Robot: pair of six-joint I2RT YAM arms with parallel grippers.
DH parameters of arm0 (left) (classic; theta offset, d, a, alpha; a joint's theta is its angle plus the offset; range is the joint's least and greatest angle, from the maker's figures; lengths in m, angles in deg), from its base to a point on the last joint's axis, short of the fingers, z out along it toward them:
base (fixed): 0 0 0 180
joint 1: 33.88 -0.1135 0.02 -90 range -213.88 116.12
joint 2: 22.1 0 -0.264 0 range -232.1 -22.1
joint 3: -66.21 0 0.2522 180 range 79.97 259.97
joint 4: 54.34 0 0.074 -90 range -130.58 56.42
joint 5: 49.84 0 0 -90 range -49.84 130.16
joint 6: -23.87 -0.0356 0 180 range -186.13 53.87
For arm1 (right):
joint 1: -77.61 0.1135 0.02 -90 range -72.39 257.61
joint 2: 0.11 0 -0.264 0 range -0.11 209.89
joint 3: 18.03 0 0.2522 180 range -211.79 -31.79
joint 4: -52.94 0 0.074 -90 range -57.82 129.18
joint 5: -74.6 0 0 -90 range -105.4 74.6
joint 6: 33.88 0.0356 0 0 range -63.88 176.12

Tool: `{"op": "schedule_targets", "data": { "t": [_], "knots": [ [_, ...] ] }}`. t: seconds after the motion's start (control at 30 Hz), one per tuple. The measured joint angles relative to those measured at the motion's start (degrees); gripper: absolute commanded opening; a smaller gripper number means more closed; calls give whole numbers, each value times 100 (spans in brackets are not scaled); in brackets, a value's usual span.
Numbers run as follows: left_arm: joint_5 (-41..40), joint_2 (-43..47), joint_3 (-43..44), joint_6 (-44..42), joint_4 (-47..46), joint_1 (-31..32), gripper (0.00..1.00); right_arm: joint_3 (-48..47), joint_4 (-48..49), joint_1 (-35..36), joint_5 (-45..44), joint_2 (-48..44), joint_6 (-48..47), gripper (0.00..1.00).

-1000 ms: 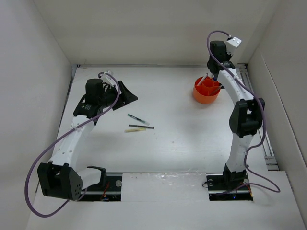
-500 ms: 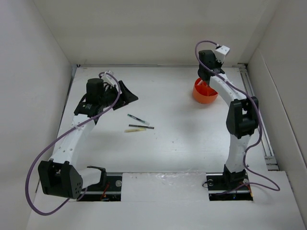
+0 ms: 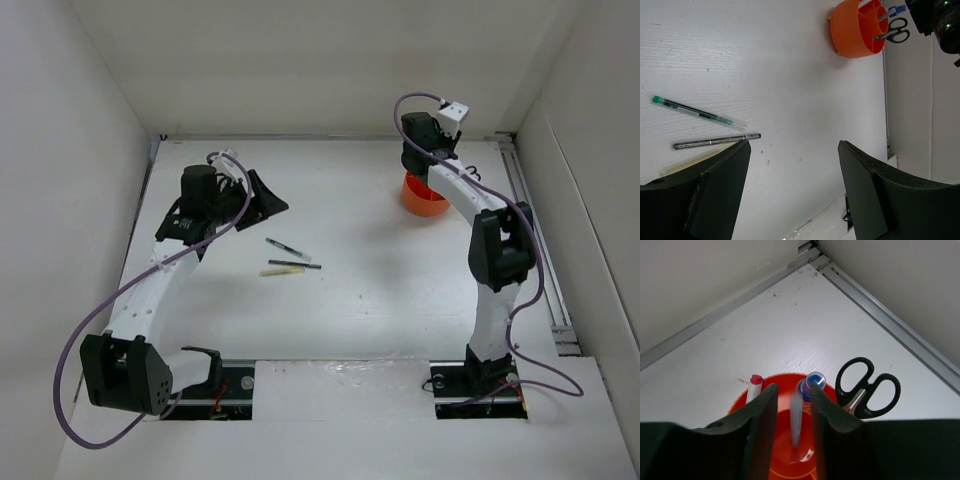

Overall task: Sort the stationery into containers
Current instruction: Place the pen in the storage box, then move the pen to the center of the board.

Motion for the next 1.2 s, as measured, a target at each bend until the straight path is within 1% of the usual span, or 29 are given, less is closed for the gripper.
{"op": "schedule_targets", "data": {
  "t": [0.03,0.07,0.2,0.23,0.27,0.33,0.37,0.4,0.43,0.47,0.5,0.6,0.7,0.8,0.83,0.87,0.93,0.97,1.0,1.07,1.1,1.2],
  "knots": [
    [0,0,0,2,-7,0,68,9,-13,22,-4,-20,11,46],
    [0,2,0,4,-15,0,68,20,-33,44,-9,-55,17,48],
    [0,24,0,7,-57,0,68,46,-251,164,-7,-304,153,54],
    [-2,33,0,7,-59,0,68,59,-315,219,4,-426,188,54],
    [-2,44,0,7,-66,0,66,59,-400,267,50,-540,236,50],
    [-31,59,0,17,-79,2,65,59,-562,369,308,-780,337,35],
    [-68,72,0,28,-83,11,63,57,-656,433,603,-933,420,26],
    [-111,87,0,55,-85,11,61,57,-719,492,846,-1047,455,6],
    [-190,111,2,66,-83,11,59,57,-787,562,1172,-1161,487,0],
    [-284,146,4,92,-83,17,54,57,-822,649,1550,-1252,546,0],
    [-387,190,20,138,-66,22,53,74,-833,741,1952,-1329,595,0],
    [-737,367,149,254,39,-2,53,240,-809,1106,3320,-1436,619,0],
    [-986,494,579,326,192,-57,53,334,-824,1631,4461,-1241,577,0],
    [-1150,610,955,367,153,-81,53,-157,-1034,2140,5346,-505,437,18],
    [-1189,669,1016,376,149,-81,53,-466,-1161,2304,5563,-160,372,23],
    [-1233,719,1067,382,166,-81,53,-817,-1314,2441,5742,221,304,33],
    [-1325,756,1189,387,234,-81,53,-1484,-1552,2671,6013,909,179,43],
    [-1388,750,1290,380,310,-81,53,-1663,-1749,2726,6120,1097,131,53],
    [-1445,726,1419,350,396,-81,53,-2192,-1945,2837,6190,1565,96,56],
    [-1622,632,1786,260,616,-55,53,-2826,-2256,2957,6273,2107,35,62],
    [-1718,555,2031,210,715,-39,53,-3228,-2492,2999,6279,2409,9,68],
    [-1860,409,2605,101,745,-2,53,-3936,-2820,3119,6218,2970,-31,74]
  ]
}}
